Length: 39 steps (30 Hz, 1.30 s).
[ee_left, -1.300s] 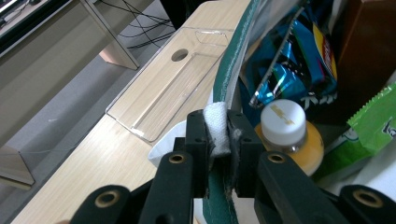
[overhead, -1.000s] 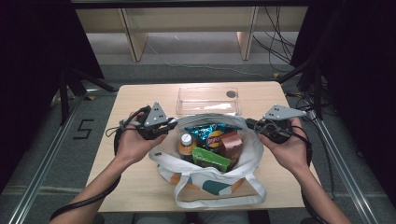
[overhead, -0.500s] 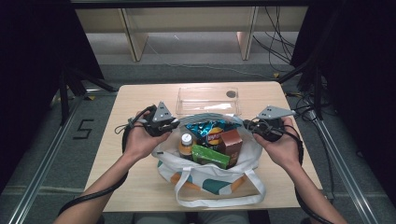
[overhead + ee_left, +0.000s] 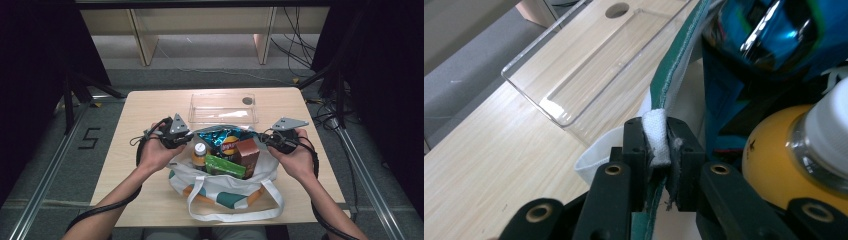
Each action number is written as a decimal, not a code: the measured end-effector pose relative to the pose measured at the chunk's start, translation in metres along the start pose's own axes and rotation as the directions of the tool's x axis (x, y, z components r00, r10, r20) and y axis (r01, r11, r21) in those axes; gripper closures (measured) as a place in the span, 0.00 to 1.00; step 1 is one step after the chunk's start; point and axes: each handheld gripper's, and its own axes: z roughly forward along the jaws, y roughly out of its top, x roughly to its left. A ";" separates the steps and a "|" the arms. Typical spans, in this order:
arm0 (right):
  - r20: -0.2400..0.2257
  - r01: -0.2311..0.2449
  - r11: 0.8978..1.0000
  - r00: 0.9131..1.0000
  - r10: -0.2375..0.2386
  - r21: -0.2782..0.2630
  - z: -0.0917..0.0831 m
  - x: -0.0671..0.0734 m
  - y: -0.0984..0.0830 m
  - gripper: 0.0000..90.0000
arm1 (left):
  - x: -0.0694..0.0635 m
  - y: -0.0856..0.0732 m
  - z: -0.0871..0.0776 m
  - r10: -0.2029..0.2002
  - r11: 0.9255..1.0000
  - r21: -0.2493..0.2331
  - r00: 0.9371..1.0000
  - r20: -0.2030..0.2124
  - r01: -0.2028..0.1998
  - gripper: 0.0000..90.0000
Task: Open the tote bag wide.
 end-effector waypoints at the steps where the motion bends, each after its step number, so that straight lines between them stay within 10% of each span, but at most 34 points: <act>1: -0.003 0.012 1.000 1.000 -0.012 0.007 0.001 -0.002 0.000 0.98 | -0.001 -0.002 0.003 -0.011 1.000 -0.003 1.000 0.001 0.011 0.89; 29: -0.017 0.031 0.998 0.999 -0.030 0.059 0.031 -0.005 -0.020 0.98 | -0.009 -0.027 0.037 -0.029 0.999 0.039 1.000 0.009 0.029 0.89; 39: -0.030 -0.060 0.998 0.998 0.060 0.008 0.014 -0.009 -0.017 0.83 | -0.004 -0.026 0.015 -0.026 1.000 -0.009 1.000 -0.015 0.025 0.74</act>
